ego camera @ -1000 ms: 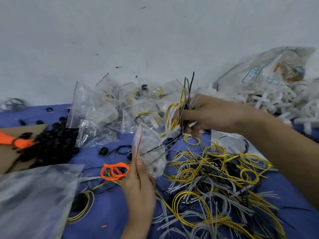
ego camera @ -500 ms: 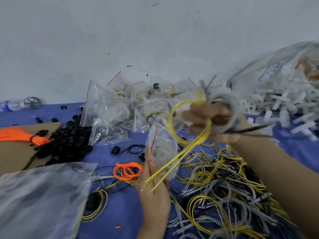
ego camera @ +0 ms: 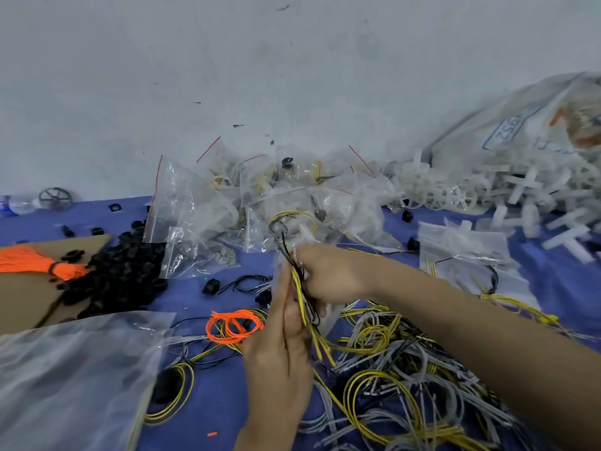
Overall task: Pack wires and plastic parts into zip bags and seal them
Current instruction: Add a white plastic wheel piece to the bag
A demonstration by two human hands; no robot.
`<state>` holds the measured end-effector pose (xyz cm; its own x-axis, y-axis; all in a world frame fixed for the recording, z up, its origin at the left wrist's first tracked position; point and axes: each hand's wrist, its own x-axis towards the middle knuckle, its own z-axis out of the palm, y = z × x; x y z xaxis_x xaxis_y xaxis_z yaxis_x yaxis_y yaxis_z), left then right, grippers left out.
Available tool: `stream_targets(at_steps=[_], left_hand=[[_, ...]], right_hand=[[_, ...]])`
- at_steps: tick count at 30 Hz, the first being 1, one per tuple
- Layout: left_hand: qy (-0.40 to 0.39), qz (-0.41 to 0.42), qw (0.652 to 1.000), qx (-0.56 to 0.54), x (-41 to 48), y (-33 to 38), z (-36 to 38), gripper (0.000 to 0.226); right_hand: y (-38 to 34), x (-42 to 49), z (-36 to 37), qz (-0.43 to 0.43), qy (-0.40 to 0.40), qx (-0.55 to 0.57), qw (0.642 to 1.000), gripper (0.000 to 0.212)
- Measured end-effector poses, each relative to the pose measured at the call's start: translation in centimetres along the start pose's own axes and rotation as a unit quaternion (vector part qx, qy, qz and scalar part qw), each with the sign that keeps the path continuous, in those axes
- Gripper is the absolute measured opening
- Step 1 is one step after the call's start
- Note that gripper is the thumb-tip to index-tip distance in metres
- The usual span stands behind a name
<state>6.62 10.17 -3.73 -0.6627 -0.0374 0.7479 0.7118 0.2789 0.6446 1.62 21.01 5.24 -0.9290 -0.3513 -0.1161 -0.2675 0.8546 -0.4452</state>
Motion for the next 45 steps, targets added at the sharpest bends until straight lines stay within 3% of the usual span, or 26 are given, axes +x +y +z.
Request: stream_targets(at_steps=[4, 6, 9, 11, 12, 14, 15, 18, 23, 27, 32, 35, 38, 41, 43, 45], left_hand=[[-0.008, 0.071, 0.997, 0.033, 3.0, 3.4, -0.7, 0.042], [-0.038, 0.084, 0.994, 0.059, 5.3, 4.7, -1.3, 0.036], [-0.129, 0.036, 0.99, 0.049, 8.9, 6.0, -1.9, 0.034], [-0.209, 0.01, 0.976, 0.058, 10.9, 6.2, -2.4, 0.036], [-0.244, 0.005, 0.967, 0.067, 11.7, 6.4, -2.8, 0.042], [-0.293, -0.016, 0.954, 0.06, 13.1, 6.9, -3.5, 0.05], [-0.317, -0.028, 0.946, 0.058, 13.6, 7.3, -3.8, 0.047], [-0.376, -0.058, 0.918, 0.107, 15.2, 8.2, -3.9, 0.046], [-0.384, -0.091, 0.906, 0.155, 16.2, 9.0, -3.8, 0.034], [-0.406, -0.082, 0.877, 0.243, 16.3, 9.1, -4.2, 0.028], [-0.433, -0.099, 0.852, 0.279, 16.2, 9.6, -4.8, 0.036], [-0.438, -0.083, 0.829, 0.336, 15.8, 10.1, -4.9, 0.053], [-0.444, -0.033, 0.832, 0.33, 15.4, 11.1, -4.9, 0.026], [-0.45, 0.019, 0.826, 0.34, 15.5, 11.6, -5.3, 0.022], [-0.449, 0.007, 0.825, 0.342, 16.1, 12.0, -6.1, 0.018], [-0.419, -0.018, 0.853, 0.312, 16.9, 12.3, -7.2, 0.012]], right_hand=[[-1.1, 0.3, -1.3, -0.013, 0.066, -0.155, 0.986, 0.019], [-1.7, 0.3, -2.7, -0.01, 0.045, -0.214, 0.976, 0.023], [-2.2, -0.5, -5.8, 0.044, 0.011, -0.302, 0.952, 0.023], [-2.1, -1.5, -8.4, 0.071, -0.024, -0.3, 0.951, 0.012], [-1.8, -2.3, -9.4, 0.081, -0.053, -0.248, 0.964, 0.01], [-1.6, -4.0, -10.8, 0.091, -0.06, -0.098, 0.989, 0.031], [-1.5, -5.0, -11.2, 0.084, -0.053, -0.076, 0.992, 0.041], [-1.2, -7.0, -11.7, 0.078, -0.055, -0.153, 0.984, 0.035], [-1.0, -9.2, -12.1, 0.049, 0.009, -0.256, 0.966, 0.042], [0.4, -9.9, -11.7, -0.004, 0.064, -0.164, 0.984, 0.063], [3.5, -10.0, -10.3, -0.092, 0.066, -0.19, 0.975, 0.017], [4.3, -9.5, -9.9, -0.103, 0.082, -0.128, 0.983, 0.018], [4.2, -9.1, -9.9, -0.085, 0.107, -0.114, 0.984, 0.025], [4.5, -8.6, -10.2, -0.041, 0.077, -0.2, 0.976, 0.046], [5.0, -8.5, -10.8, -0.035, 0.105, -0.246, 0.963, 0.032], [5.2, -8.6, -11.8, -0.063, 0.208, -0.248, 0.944, 0.012]])
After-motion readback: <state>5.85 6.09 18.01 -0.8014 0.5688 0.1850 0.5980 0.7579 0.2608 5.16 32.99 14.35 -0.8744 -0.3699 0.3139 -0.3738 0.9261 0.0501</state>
